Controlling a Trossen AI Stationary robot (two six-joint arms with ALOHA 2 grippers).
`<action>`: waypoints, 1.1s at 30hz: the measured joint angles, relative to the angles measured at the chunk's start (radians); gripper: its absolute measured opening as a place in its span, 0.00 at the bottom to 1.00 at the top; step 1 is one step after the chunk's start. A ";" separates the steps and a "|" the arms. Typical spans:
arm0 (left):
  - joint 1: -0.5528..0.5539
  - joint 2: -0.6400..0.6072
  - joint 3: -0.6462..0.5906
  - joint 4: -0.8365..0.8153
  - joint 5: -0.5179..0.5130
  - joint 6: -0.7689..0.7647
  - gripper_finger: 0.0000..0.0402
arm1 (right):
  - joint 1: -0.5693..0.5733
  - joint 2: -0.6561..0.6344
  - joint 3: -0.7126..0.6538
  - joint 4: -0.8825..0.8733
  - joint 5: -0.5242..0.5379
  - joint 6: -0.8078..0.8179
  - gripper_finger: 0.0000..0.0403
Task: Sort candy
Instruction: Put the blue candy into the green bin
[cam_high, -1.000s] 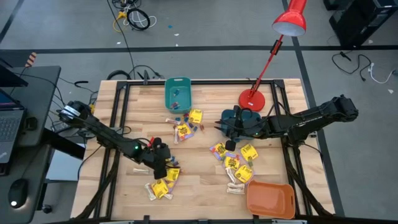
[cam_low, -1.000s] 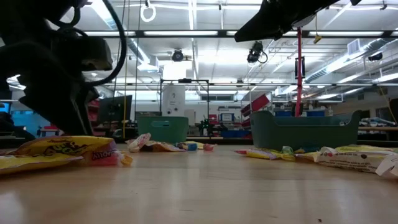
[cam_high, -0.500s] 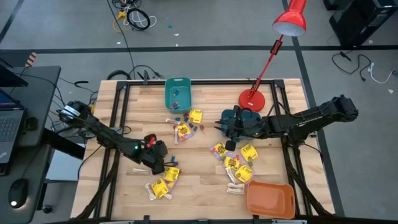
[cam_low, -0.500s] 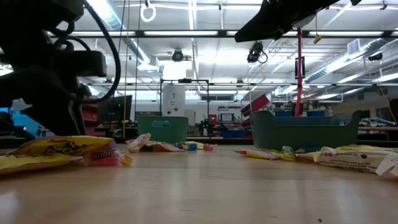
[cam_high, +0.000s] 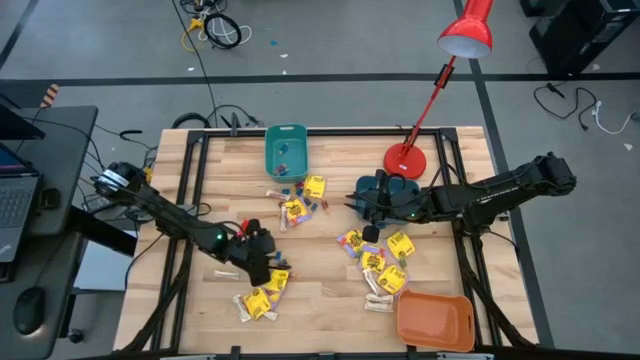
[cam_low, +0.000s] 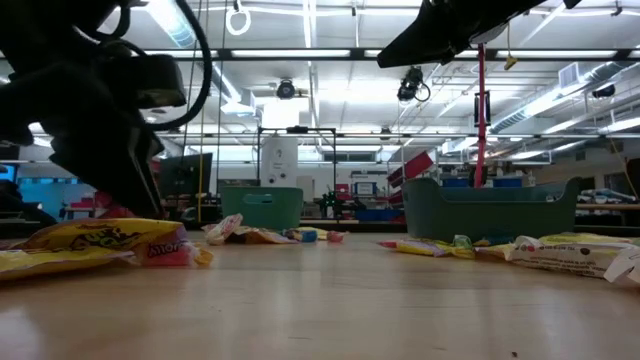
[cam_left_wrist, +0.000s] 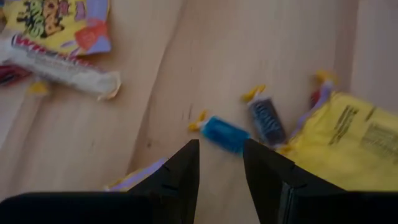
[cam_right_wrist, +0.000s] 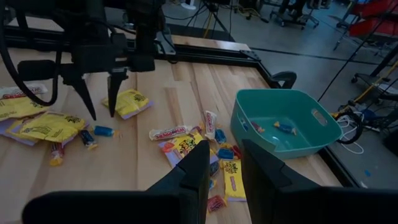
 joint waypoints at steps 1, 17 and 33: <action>0.004 0.000 0.000 0.012 0.000 0.000 0.32 | 0.000 0.000 0.000 0.000 0.000 0.000 0.19; 0.030 0.005 0.000 0.040 0.017 -0.146 0.32 | 0.000 0.000 0.000 -0.001 0.000 0.000 0.19; 0.029 0.006 0.000 0.040 0.033 -0.191 0.32 | 0.000 0.000 0.000 -0.001 0.000 0.000 0.19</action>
